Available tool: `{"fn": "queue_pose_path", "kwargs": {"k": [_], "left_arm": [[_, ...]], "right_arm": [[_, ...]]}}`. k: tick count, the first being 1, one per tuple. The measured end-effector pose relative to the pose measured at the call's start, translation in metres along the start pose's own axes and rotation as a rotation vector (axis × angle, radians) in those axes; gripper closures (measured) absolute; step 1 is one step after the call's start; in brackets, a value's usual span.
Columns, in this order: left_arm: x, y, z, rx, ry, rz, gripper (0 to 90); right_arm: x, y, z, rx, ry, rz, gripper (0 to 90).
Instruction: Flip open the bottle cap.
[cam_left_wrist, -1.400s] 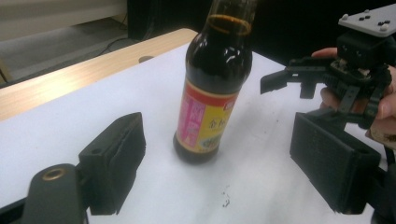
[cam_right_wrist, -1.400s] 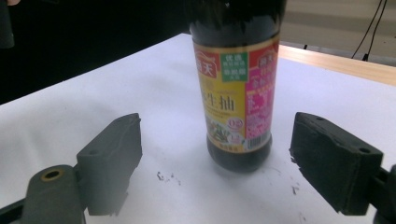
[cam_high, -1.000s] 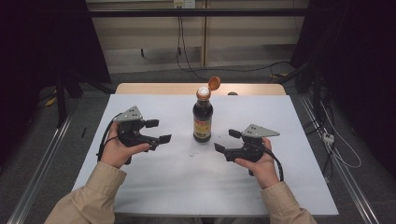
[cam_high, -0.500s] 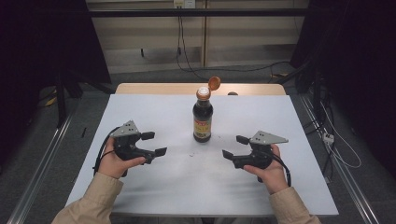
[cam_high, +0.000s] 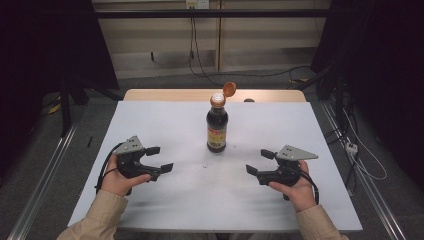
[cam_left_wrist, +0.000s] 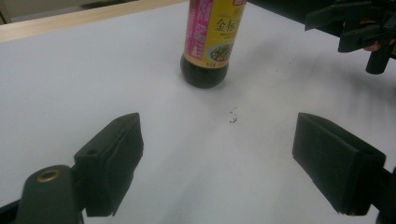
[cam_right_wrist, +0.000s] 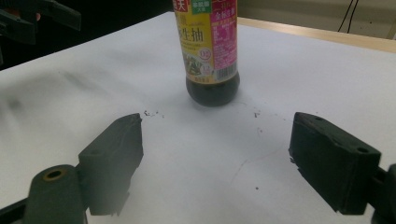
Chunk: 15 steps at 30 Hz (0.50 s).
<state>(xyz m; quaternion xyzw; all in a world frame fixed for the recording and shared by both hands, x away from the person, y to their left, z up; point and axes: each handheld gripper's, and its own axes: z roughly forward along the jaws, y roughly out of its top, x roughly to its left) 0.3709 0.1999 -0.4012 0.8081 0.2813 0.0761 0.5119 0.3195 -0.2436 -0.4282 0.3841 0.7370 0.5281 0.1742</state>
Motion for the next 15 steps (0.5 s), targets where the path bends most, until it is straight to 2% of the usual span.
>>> {"fn": "queue_pose_path", "kwargs": {"k": [5, 10, 15], "left_arm": [[-0.001, -0.007, -0.004, -0.005, 0.006, 0.007, 16.0], [-0.001, -0.017, -0.007, -0.001, 0.006, -0.007, 15.6], [-0.001, -0.025, -0.007, 0.011, 0.008, -0.012, 14.4]], "right_arm": [[0.000, -0.003, -0.005, -0.003, -0.003, -0.006, 17.4], [-0.002, -0.008, -0.012, -0.003, -0.015, -0.018, 17.4], [-0.006, -0.015, -0.021, 0.001, -0.031, -0.007, 17.4]]}}
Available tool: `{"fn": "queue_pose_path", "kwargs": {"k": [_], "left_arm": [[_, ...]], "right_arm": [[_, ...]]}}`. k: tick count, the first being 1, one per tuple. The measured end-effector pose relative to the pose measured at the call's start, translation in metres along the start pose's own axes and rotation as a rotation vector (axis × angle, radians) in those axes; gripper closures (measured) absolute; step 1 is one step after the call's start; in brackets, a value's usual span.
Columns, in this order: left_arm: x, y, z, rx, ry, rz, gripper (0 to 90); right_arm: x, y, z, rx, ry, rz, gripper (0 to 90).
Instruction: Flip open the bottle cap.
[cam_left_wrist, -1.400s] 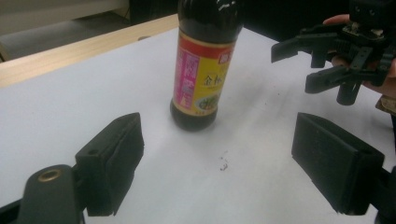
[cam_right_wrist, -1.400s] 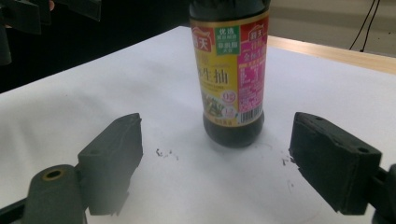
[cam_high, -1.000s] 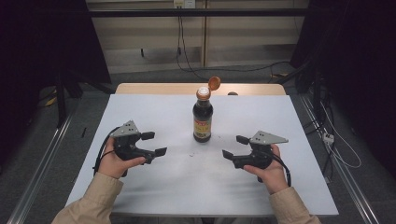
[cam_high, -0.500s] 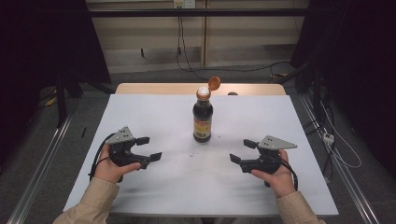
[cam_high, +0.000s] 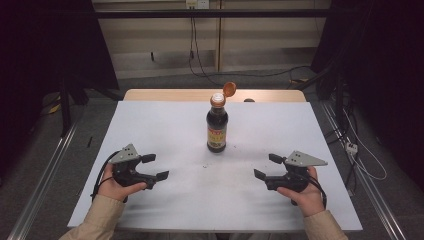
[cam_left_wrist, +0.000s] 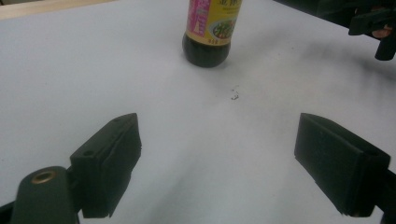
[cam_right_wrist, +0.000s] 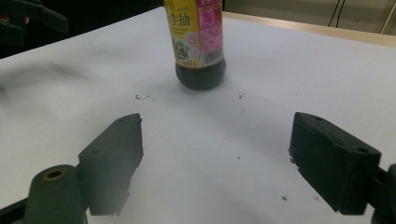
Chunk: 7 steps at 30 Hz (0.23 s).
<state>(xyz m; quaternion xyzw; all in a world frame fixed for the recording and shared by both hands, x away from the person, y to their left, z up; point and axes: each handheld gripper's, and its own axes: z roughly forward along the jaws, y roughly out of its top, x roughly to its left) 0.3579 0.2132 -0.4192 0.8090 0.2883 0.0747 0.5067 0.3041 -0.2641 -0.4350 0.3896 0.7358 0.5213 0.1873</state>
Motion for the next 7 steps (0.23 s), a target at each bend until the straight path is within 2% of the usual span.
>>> {"fn": "queue_pose_path", "kwargs": {"k": [7], "left_arm": [[0.0014, -0.0074, 0.0016, 0.027, 0.018, -0.003, 12.9]], "right_arm": [[-0.0020, -0.0057, -0.0082, -0.003, -0.001, 0.003, 17.4]]}}
